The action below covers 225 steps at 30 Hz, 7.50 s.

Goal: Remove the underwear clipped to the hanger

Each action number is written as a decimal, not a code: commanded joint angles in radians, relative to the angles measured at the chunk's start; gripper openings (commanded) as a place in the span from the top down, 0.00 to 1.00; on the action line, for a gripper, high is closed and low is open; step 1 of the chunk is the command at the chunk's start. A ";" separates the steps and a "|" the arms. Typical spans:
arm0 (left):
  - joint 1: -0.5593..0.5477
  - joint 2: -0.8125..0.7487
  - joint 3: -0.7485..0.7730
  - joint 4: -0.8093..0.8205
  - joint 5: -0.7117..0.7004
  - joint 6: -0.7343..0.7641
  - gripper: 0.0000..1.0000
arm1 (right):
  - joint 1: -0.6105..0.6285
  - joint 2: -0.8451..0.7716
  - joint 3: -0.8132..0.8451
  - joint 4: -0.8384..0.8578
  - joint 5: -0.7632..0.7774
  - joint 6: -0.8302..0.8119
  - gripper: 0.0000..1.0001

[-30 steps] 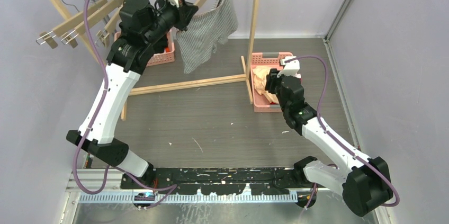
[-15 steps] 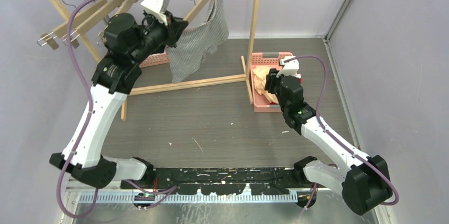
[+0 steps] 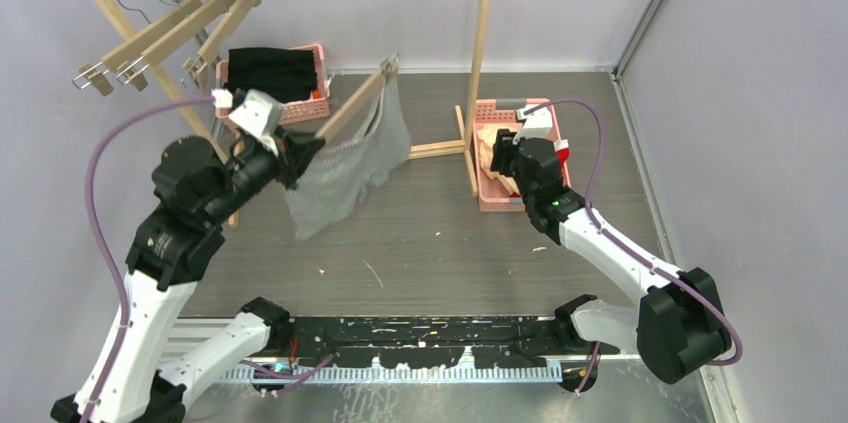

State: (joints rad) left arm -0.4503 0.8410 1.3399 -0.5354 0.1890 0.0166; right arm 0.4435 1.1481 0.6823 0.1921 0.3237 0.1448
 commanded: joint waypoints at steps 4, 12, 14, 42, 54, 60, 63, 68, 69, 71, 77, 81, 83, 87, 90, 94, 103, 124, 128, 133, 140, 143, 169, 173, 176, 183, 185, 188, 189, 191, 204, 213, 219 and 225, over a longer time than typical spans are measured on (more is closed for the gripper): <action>0.002 -0.191 -0.207 0.000 0.078 -0.070 1.00 | 0.003 0.027 0.088 0.061 -0.177 0.010 0.34; 0.002 -0.257 -0.303 -0.049 0.235 -0.031 1.00 | -0.048 -0.008 0.138 0.160 -0.750 -0.001 0.22; 0.002 -0.281 -0.342 -0.009 0.272 -0.036 1.00 | -0.110 -0.012 0.124 0.262 -0.940 0.066 0.22; 0.002 -0.133 -0.364 0.343 0.542 -0.302 1.00 | -0.209 -0.026 0.116 0.853 -1.452 0.568 0.22; 0.002 -0.139 -0.354 0.361 0.601 -0.357 1.00 | -0.181 -0.035 0.149 0.733 -1.432 0.463 0.22; 0.002 -0.145 -0.370 0.353 0.588 -0.356 1.00 | -0.171 -0.036 0.151 0.734 -1.427 0.464 0.28; 0.002 -0.141 -0.373 0.357 0.584 -0.356 1.00 | -0.165 -0.044 0.153 0.735 -1.427 0.465 0.62; 0.002 -0.133 -0.380 0.371 0.585 -0.360 1.00 | -0.155 -0.053 0.151 0.743 -1.424 0.463 0.99; 0.002 -0.132 -0.382 0.374 0.586 -0.360 1.00 | -0.152 -0.056 0.149 0.749 -1.426 0.463 0.99; 0.002 -0.129 -0.384 0.376 0.585 -0.359 1.00 | -0.148 -0.063 0.148 0.757 -1.418 0.462 0.99; 0.002 -0.139 -0.395 0.433 0.591 -0.380 1.00 | -0.143 -0.069 0.145 0.736 -1.383 0.463 0.27; 0.002 -0.140 -0.392 0.480 0.595 -0.409 1.00 | -0.142 -0.083 0.109 0.744 -1.320 0.456 0.17; 0.002 -0.141 -0.395 0.509 0.595 -0.427 1.00 | -0.140 -0.089 0.088 0.776 -1.289 0.469 0.15; 0.001 -0.154 -0.441 0.635 0.560 -0.484 1.00 | -0.121 -0.099 0.028 0.920 -1.203 0.536 0.14; 0.002 -0.159 -0.503 0.796 0.533 -0.569 1.00 | -0.094 -0.095 -0.008 1.003 -1.126 0.565 0.14; 0.001 -0.143 -0.542 0.914 0.516 -0.649 1.00 | -0.058 -0.076 -0.041 1.110 -1.053 0.584 0.14; -0.005 -0.134 -0.574 1.005 0.480 -0.700 1.00 | 0.009 0.062 0.012 1.297 -1.015 0.664 0.14; -0.034 -0.123 -0.618 1.072 0.459 -0.714 1.00 | 0.120 0.176 0.170 1.316 -0.976 0.639 0.21; -0.037 -0.122 -0.635 1.122 0.443 -0.732 1.00 | 0.133 0.175 0.179 1.283 -0.974 0.614 0.35; -0.045 -0.112 -0.644 1.146 0.433 -0.739 0.99 | 0.144 0.166 0.190 1.250 -0.976 0.589 0.69; -0.062 -0.092 -0.653 1.176 0.422 -0.747 1.00 | 0.163 0.156 0.177 1.240 -0.941 0.541 0.99; -0.062 -0.089 -0.655 1.175 0.418 -0.750 0.95 | 0.168 0.151 0.183 1.209 -0.939 0.521 0.99; -0.062 -0.231 -0.635 0.734 0.313 -0.400 0.32 | 0.173 0.009 0.132 1.112 -0.884 0.430 0.99; -0.062 -0.200 -0.639 0.753 0.342 -0.396 0.31 | 0.173 0.007 0.135 1.116 -0.891 0.446 0.99; -0.062 -0.171 -0.640 0.788 0.370 -0.404 0.33 | 0.173 0.006 0.133 1.111 -0.890 0.449 0.99; -0.062 -0.116 -0.626 0.831 0.430 -0.414 0.83 | 0.173 0.002 0.130 1.096 -0.881 0.441 0.99; -0.062 -0.115 -0.627 0.840 0.426 -0.414 0.94 | 0.173 0.003 0.130 1.094 -0.882 0.440 0.99; -0.062 -0.128 -0.627 0.851 0.414 -0.406 1.00 | 0.172 -0.001 0.128 1.087 -0.881 0.435 0.99; -0.062 -0.132 -0.626 0.848 0.411 -0.403 1.00 | 0.173 -0.003 0.126 1.085 -0.881 0.434 0.99; -0.062 -0.141 -0.618 0.842 0.409 -0.401 0.88 | 0.173 -0.006 0.123 1.082 -0.881 0.433 0.99; -0.062 -0.168 -0.576 0.865 0.426 -0.411 0.43 | 0.172 -0.015 0.125 1.072 -0.894 0.449 0.99; -0.062 -0.092 -0.525 0.877 0.462 -0.408 0.50 | 0.179 -0.019 0.127 1.070 -0.909 0.458 0.99; -0.062 -0.046 -0.497 0.879 0.502 -0.413 0.55 | 0.186 -0.016 0.130 1.072 -0.908 0.460 0.99; -0.062 -0.030 -0.506 0.892 0.517 -0.430 0.55 | 0.193 -0.010 0.134 1.072 -0.905 0.460 0.99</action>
State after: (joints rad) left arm -0.5087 0.8120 0.8001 0.2886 0.6735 -0.4038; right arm 0.6277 1.1557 0.7986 1.2232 -0.5926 0.6033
